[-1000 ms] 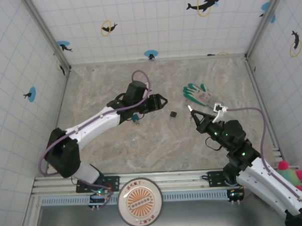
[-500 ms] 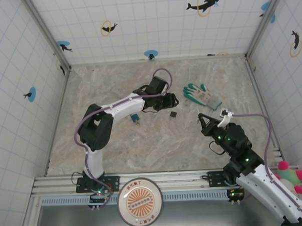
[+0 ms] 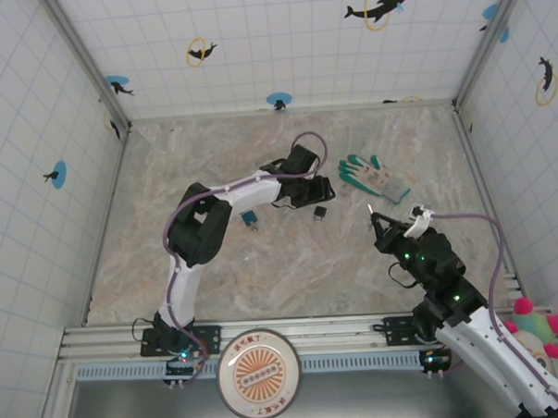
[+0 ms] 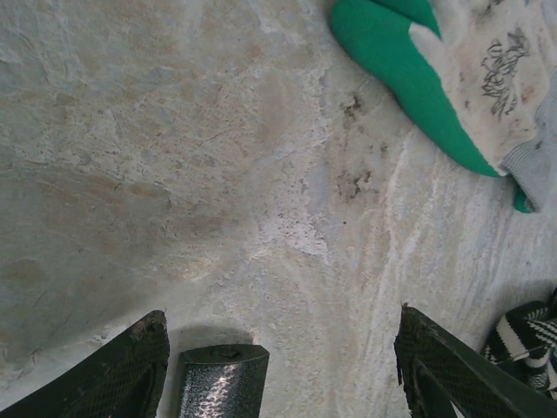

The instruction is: Unlock with the key

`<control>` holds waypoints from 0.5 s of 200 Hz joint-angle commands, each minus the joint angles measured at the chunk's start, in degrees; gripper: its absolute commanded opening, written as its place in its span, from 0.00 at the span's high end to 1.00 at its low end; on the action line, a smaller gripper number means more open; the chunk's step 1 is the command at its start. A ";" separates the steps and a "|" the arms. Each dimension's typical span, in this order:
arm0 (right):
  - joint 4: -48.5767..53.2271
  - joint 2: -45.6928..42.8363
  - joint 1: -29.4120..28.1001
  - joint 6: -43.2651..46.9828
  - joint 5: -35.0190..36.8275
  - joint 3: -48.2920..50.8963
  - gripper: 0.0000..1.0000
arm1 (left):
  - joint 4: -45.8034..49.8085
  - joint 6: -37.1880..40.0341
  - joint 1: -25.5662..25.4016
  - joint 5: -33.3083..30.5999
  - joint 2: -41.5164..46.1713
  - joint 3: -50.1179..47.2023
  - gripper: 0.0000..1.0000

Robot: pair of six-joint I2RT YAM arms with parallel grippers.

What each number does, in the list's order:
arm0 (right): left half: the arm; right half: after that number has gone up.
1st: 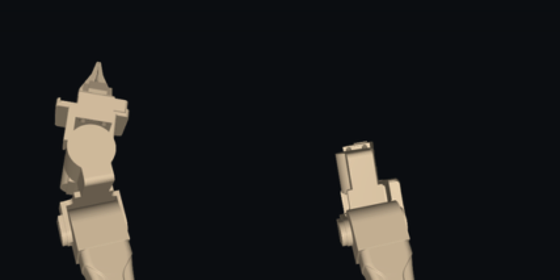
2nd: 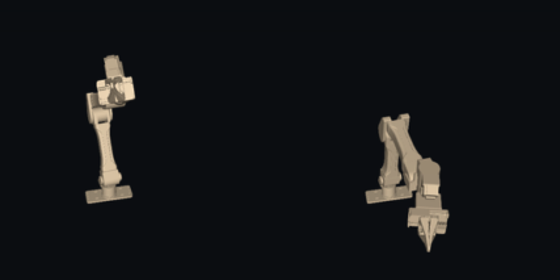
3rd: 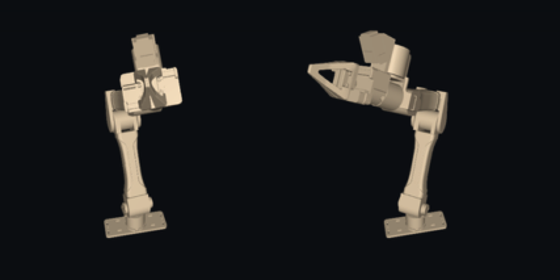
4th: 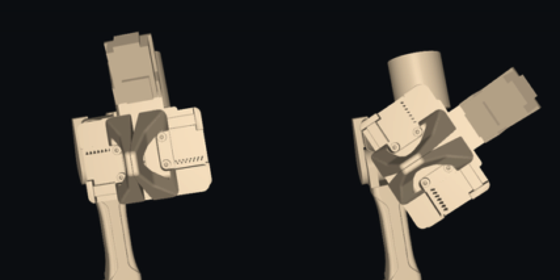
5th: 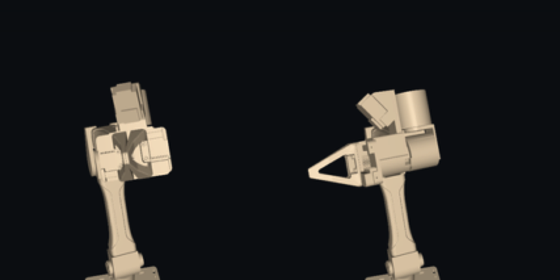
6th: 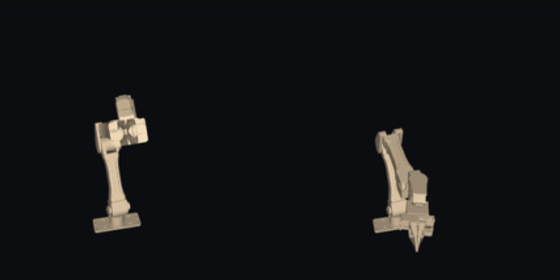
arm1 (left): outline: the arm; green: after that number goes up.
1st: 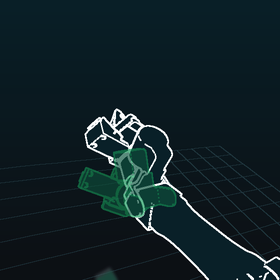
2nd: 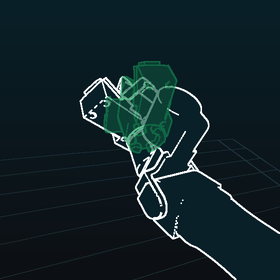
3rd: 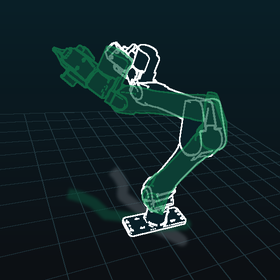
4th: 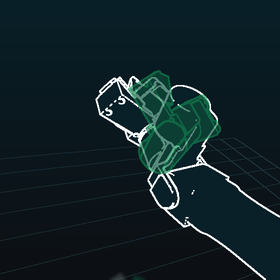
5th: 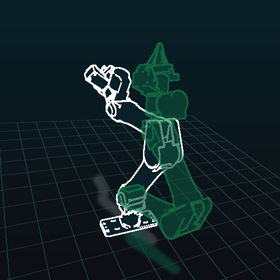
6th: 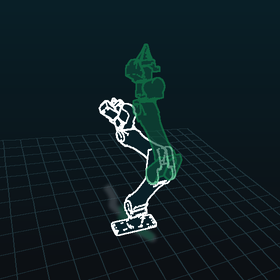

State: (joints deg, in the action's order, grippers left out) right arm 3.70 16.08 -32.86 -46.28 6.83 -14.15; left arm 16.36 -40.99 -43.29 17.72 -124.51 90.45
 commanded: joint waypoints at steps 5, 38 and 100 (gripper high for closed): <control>-0.09 -0.78 0.65 -0.46 0.15 1.23 1.00 | 1.54 -1.19 -0.83 0.92 -1.26 1.83 0.31; -0.19 -0.56 1.26 -0.65 -0.13 1.37 1.00 | 1.56 -1.11 -1.08 1.40 -1.91 2.07 0.33; -0.26 0.18 2.84 -0.82 -1.47 1.14 1.00 | 1.76 -0.15 -2.10 4.56 -4.48 4.59 0.38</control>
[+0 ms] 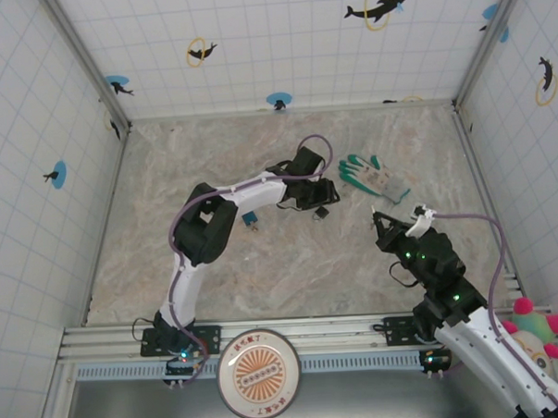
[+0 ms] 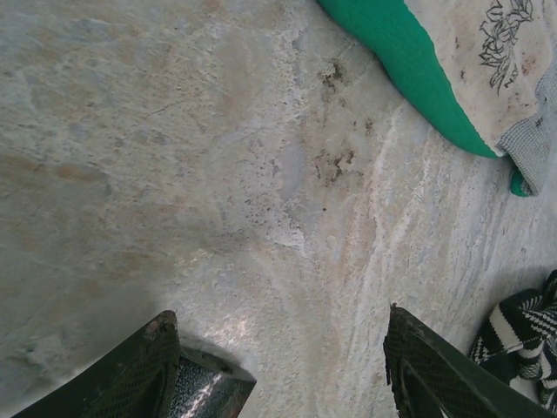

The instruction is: Unlock with the key

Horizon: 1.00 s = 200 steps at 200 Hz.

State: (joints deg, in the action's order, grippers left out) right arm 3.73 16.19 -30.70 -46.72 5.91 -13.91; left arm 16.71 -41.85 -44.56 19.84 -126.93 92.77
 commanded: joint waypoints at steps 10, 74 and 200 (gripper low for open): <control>-0.29 0.12 0.93 -0.54 -0.72 0.90 1.00 | 1.92 1.02 -1.01 2.89 -2.54 2.80 0.38; -0.27 0.34 2.35 -1.00 -1.50 1.22 1.00 | 5.69 4.58 -2.33 5.45 -3.88 5.68 0.42; -1.08 0.88 4.24 -2.49 -2.84 2.39 1.00 | 16.59 10.75 -3.52 -4.54 0.99 3.12 0.47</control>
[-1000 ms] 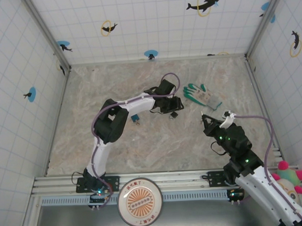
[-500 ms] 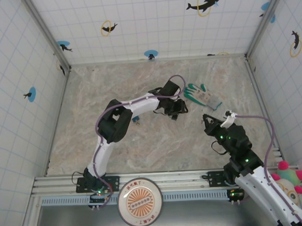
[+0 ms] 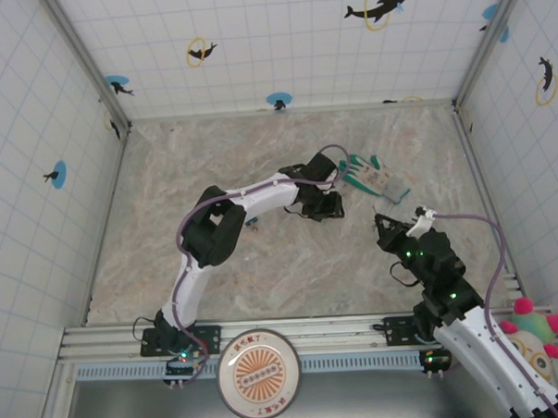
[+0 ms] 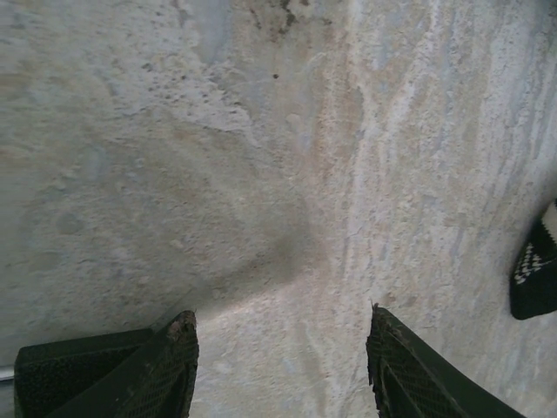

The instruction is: Unlock with the key

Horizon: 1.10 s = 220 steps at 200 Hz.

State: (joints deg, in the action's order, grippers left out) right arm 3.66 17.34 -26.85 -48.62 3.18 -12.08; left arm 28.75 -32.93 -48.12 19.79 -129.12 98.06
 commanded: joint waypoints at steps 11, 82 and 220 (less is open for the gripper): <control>-1.02 -0.38 0.44 -0.67 -0.11 0.65 1.00 | 4.95 2.22 0.05 -5.57 4.29 -3.21 0.47; -2.25 -0.12 0.49 -1.44 -0.66 1.18 1.00 | 6.07 1.72 0.04 -13.13 11.30 -9.94 0.47; -0.28 -2.38 0.56 -1.83 -0.19 0.91 1.00 | 4.82 -14.74 0.06 -16.58 10.62 -10.26 0.31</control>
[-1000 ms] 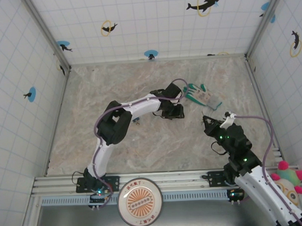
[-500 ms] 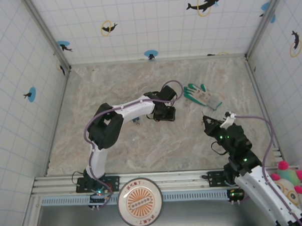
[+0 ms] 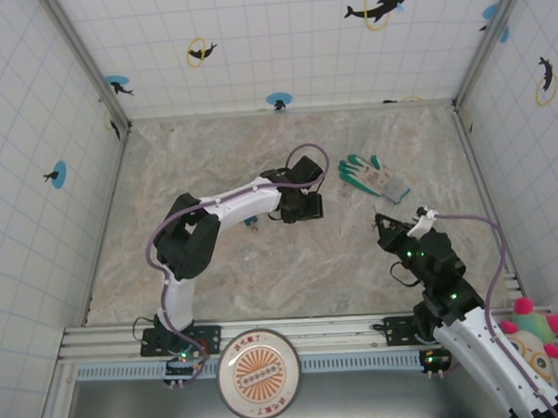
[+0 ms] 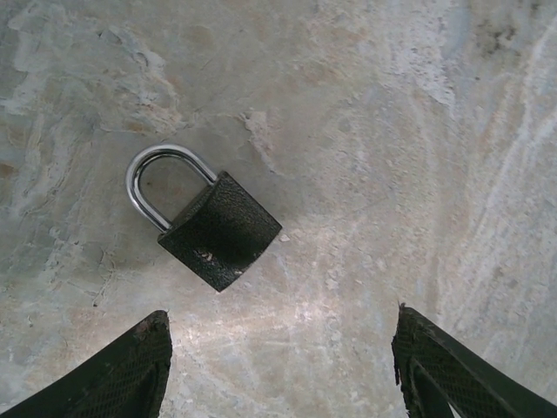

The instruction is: Unlock with the key

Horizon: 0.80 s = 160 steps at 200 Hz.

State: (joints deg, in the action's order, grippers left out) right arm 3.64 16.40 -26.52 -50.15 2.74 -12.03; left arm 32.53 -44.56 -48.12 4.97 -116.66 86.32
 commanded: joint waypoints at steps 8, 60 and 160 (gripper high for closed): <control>-0.13 -1.70 0.21 -0.27 0.26 0.87 1.00 | 1.06 -3.23 0.07 -1.85 -2.25 1.72 0.32; 0.23 -1.73 0.33 -0.25 0.28 0.74 1.00 | 1.63 -3.20 0.21 -4.18 -4.81 3.94 0.31; 0.80 -1.48 0.33 -0.38 0.73 0.61 1.00 | 6.04 0.79 0.66 -8.28 -11.57 11.11 0.42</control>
State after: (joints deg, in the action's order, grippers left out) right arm 3.79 15.07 -26.50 -50.33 2.81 -12.03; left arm 34.72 -46.15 -47.90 -0.93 -125.95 95.37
